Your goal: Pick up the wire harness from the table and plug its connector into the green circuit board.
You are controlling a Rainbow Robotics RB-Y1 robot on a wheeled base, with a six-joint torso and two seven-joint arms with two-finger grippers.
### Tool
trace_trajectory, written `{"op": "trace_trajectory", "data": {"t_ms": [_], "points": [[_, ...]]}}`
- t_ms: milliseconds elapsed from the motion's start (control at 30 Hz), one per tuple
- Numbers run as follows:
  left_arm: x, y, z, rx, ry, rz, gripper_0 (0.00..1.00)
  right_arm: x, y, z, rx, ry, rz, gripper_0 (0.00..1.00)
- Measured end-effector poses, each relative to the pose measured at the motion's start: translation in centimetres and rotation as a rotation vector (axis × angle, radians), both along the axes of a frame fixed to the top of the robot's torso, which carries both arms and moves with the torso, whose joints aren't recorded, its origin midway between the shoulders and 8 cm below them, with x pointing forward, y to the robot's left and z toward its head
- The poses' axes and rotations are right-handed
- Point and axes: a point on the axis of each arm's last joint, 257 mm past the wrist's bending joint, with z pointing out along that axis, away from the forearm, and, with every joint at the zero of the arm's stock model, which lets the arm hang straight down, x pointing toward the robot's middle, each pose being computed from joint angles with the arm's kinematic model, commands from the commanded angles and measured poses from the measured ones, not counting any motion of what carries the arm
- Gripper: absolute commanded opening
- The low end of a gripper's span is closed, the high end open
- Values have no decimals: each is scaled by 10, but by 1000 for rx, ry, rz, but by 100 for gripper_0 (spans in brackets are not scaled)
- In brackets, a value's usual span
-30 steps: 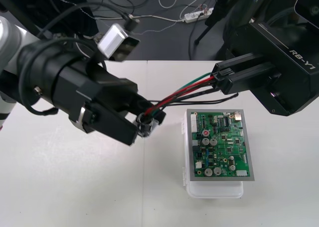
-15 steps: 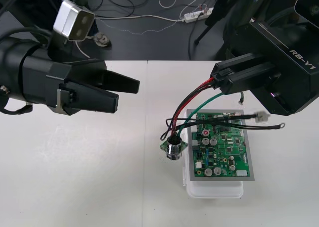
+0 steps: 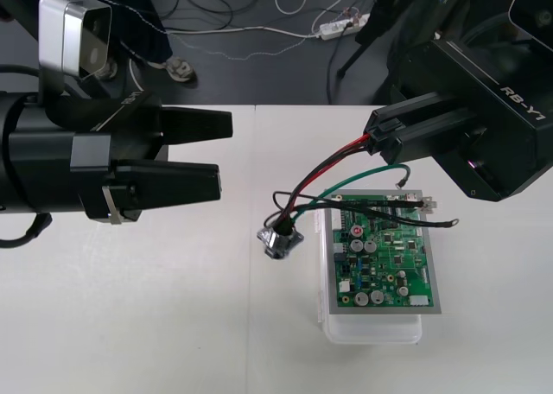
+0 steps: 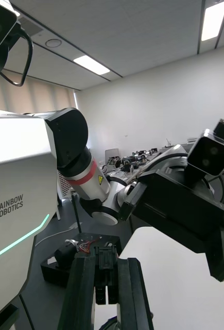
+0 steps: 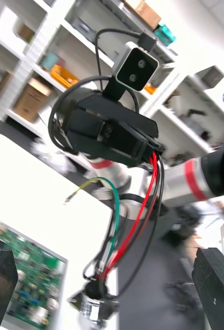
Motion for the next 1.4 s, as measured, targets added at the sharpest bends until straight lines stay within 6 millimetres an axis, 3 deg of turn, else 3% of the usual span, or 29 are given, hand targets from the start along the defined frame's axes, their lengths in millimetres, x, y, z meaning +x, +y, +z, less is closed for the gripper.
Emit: {"op": "trace_trajectory", "data": {"t_ms": [267,700,1100,1400], "points": [[-4,-13,7,0,-150,80,100,6,-4,-8,-3,39,-18,0],[5,-38,15,-70,-262,159,100,-8,-8,-34,-71,30,-46,4],[0,-58,0,-52,-255,139,100,34,4,-20,10,87,-256,3],[4,-61,-7,-27,-266,153,100,30,4,-24,26,101,-296,4]]}}
